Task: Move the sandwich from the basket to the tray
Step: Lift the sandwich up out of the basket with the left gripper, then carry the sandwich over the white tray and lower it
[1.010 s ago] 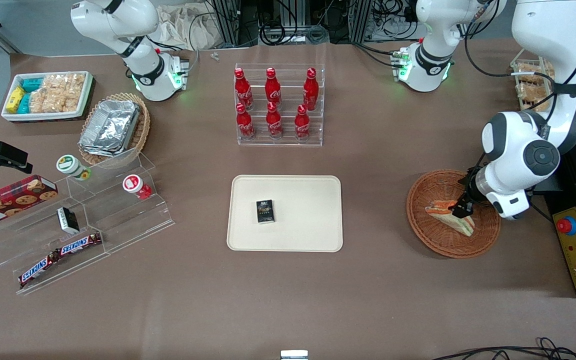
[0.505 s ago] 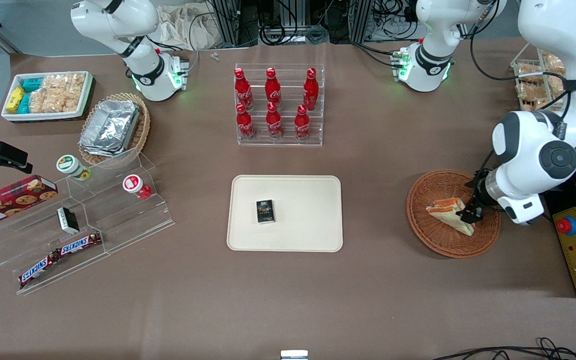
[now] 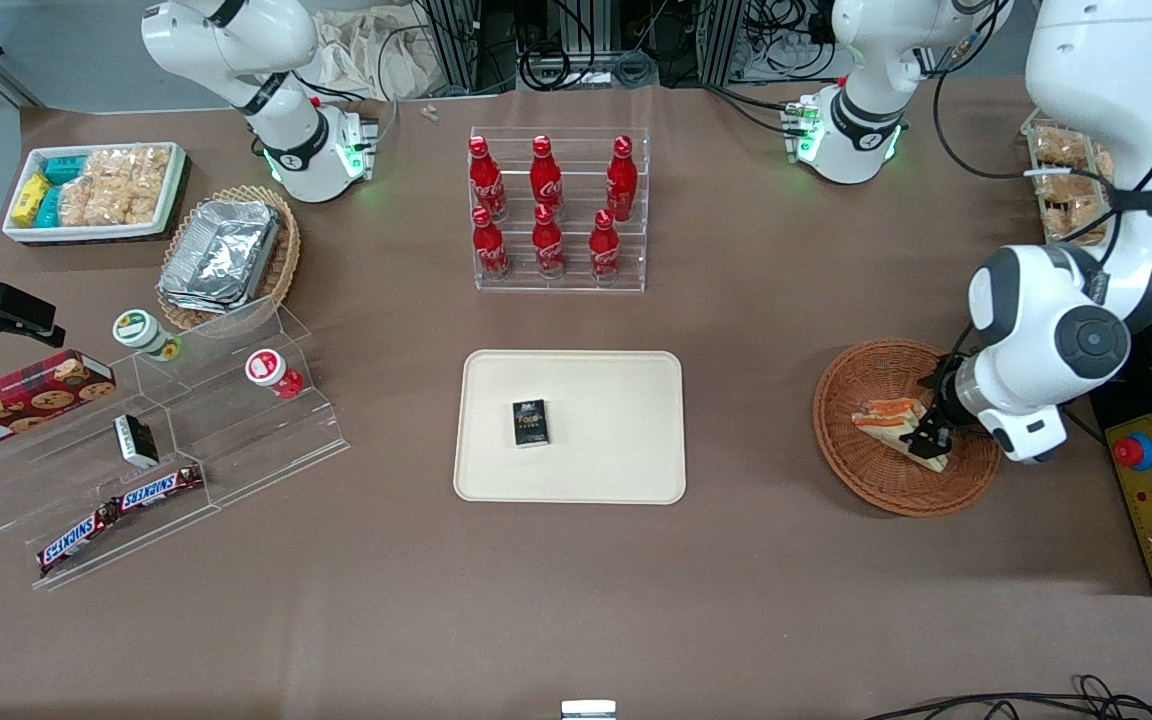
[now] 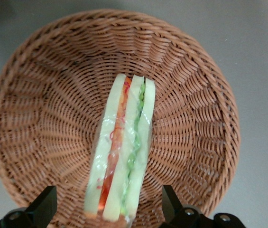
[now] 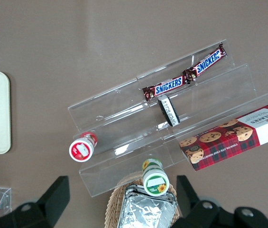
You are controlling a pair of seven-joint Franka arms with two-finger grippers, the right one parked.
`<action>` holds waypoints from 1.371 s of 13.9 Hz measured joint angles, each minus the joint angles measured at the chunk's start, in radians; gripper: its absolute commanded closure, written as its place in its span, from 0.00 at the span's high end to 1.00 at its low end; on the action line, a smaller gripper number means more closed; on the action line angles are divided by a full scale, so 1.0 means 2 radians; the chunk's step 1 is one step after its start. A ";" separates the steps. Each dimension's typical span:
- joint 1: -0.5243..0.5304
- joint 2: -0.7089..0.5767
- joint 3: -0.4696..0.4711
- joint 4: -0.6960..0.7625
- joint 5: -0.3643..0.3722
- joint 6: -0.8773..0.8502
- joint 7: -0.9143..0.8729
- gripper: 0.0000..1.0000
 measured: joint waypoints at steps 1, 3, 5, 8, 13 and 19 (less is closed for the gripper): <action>0.000 0.006 0.000 -0.002 0.000 0.008 0.000 1.00; 0.000 0.013 0.000 -0.005 0.000 0.015 0.000 0.68; 0.000 0.018 0.000 -0.005 0.000 0.016 0.000 0.00; 0.000 0.019 0.000 -0.004 0.000 0.018 -0.001 0.00; -0.001 0.001 -0.004 0.014 0.002 -0.010 0.003 0.00; -0.004 -0.039 -0.095 0.190 0.001 -0.258 0.092 0.00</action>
